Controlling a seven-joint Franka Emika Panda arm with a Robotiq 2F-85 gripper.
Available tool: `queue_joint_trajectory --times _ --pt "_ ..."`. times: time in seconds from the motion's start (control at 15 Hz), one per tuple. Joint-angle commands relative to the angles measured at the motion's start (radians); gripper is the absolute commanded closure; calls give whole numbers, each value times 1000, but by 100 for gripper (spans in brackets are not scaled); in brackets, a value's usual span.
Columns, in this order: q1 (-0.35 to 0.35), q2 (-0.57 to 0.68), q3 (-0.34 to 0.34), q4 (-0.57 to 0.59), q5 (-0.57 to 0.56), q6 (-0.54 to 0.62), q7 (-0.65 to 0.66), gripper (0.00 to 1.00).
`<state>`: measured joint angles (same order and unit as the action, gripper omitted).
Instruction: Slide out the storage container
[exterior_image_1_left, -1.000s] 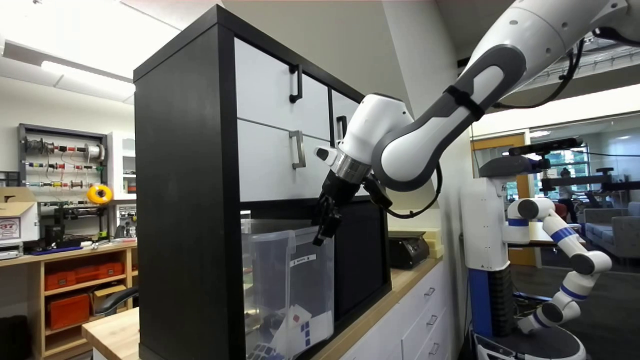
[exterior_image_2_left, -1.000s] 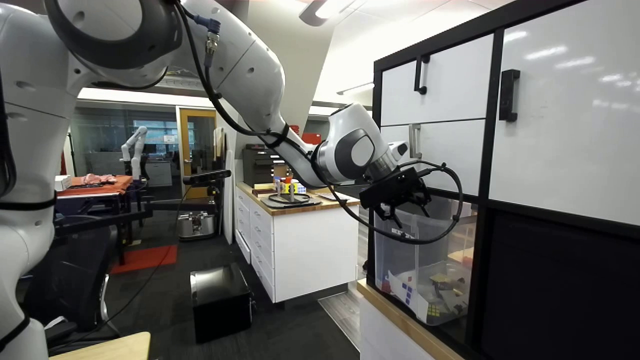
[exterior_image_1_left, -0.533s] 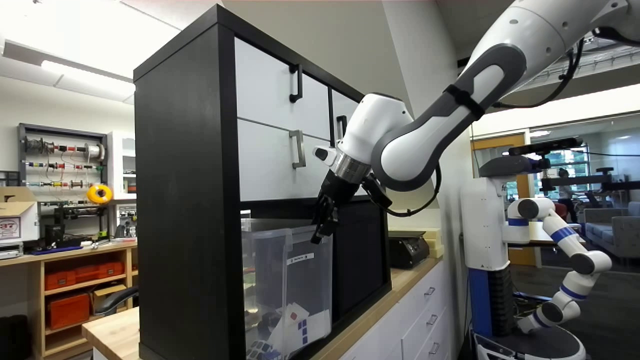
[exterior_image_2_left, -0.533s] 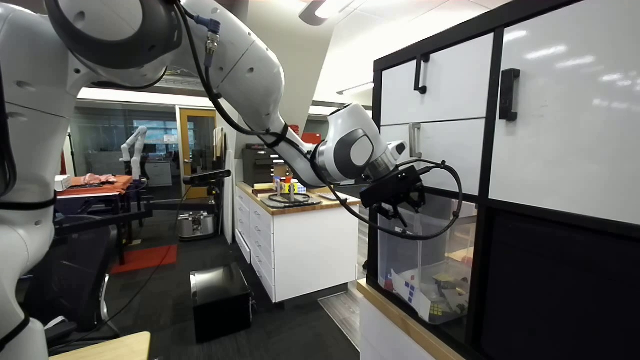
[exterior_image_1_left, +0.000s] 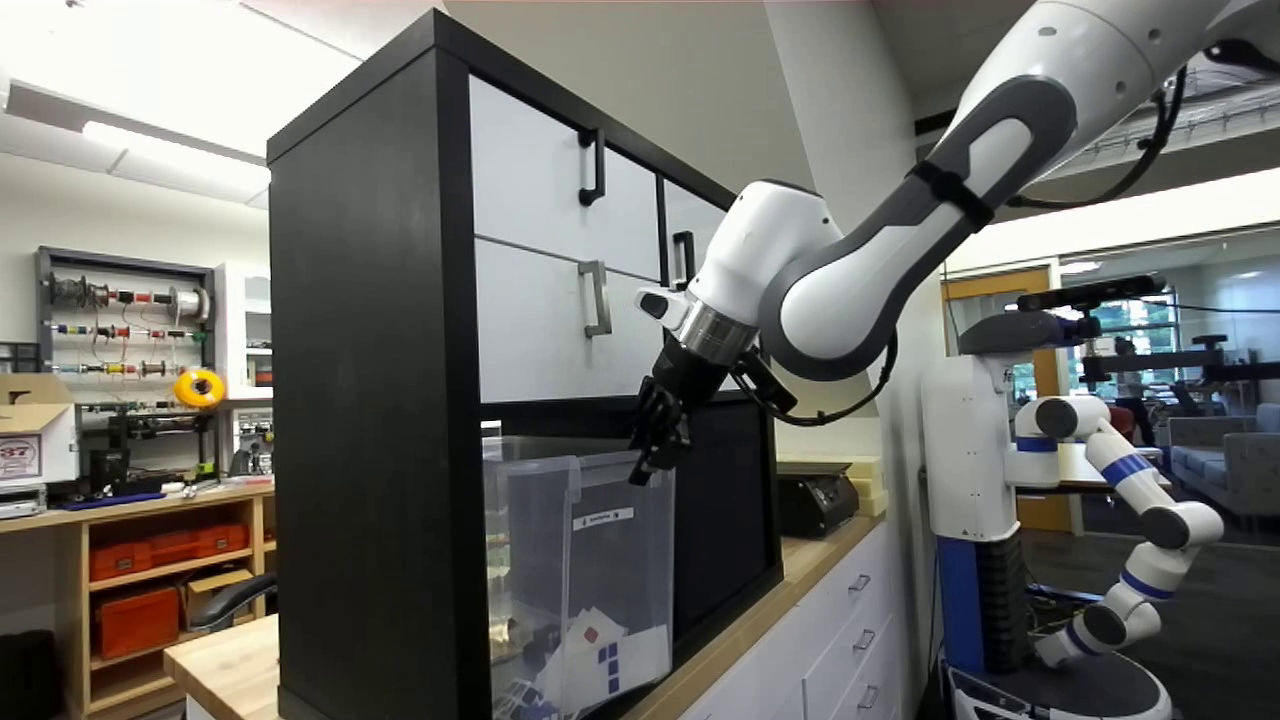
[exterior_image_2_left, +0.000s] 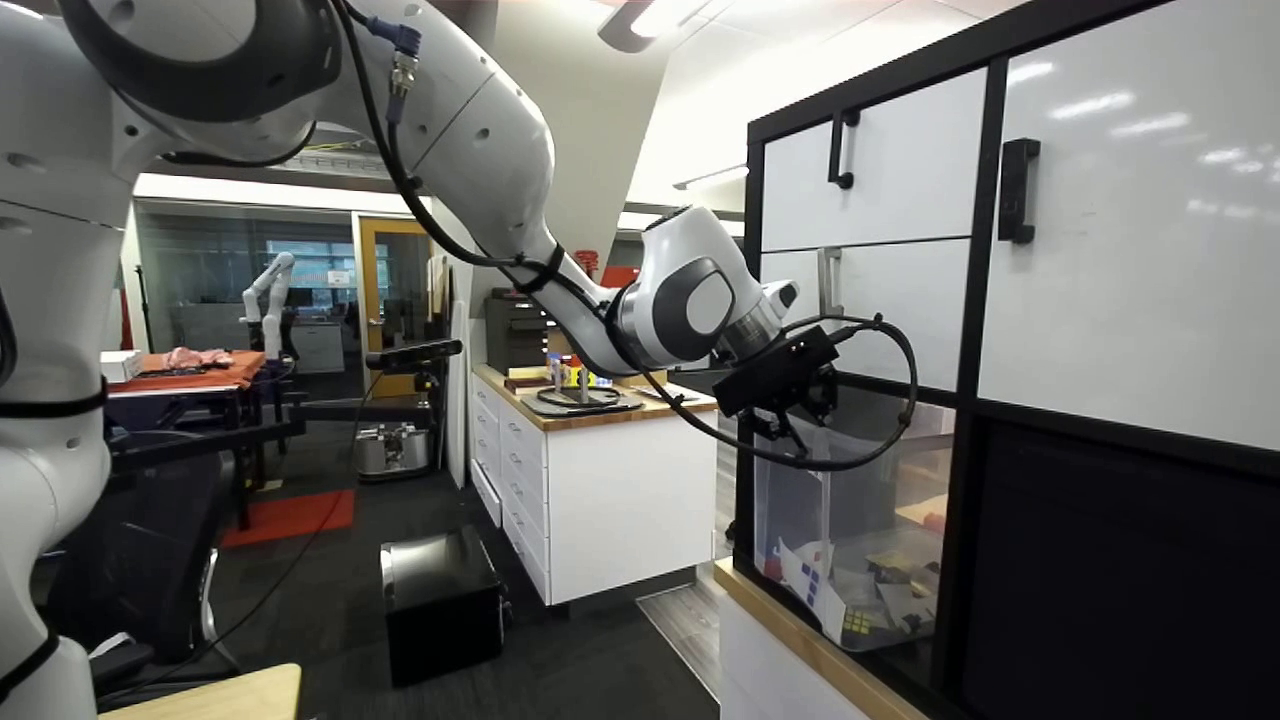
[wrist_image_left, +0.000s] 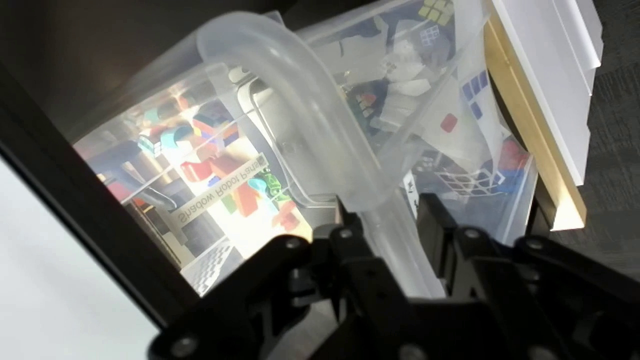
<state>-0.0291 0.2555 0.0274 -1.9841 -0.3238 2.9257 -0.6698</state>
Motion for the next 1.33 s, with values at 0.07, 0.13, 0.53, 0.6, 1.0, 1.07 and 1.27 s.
queue_joint_trajectory --times 0.07,0.13,0.53,0.6,1.0,1.07,1.27 --pt "-33 -142 16 -170 27 50 -57 92" --pt "-34 -161 15 -194 27 54 -65 92" --pt "-32 -268 11 -320 61 60 -120 92" --pt "-30 -284 9 -337 72 59 -132 92" --pt "-11 -371 -4 -427 179 34 -242 92" --pt "-9 -380 -7 -432 191 32 -251 92" --pt "1 -410 -12 -440 227 25 -284 36"
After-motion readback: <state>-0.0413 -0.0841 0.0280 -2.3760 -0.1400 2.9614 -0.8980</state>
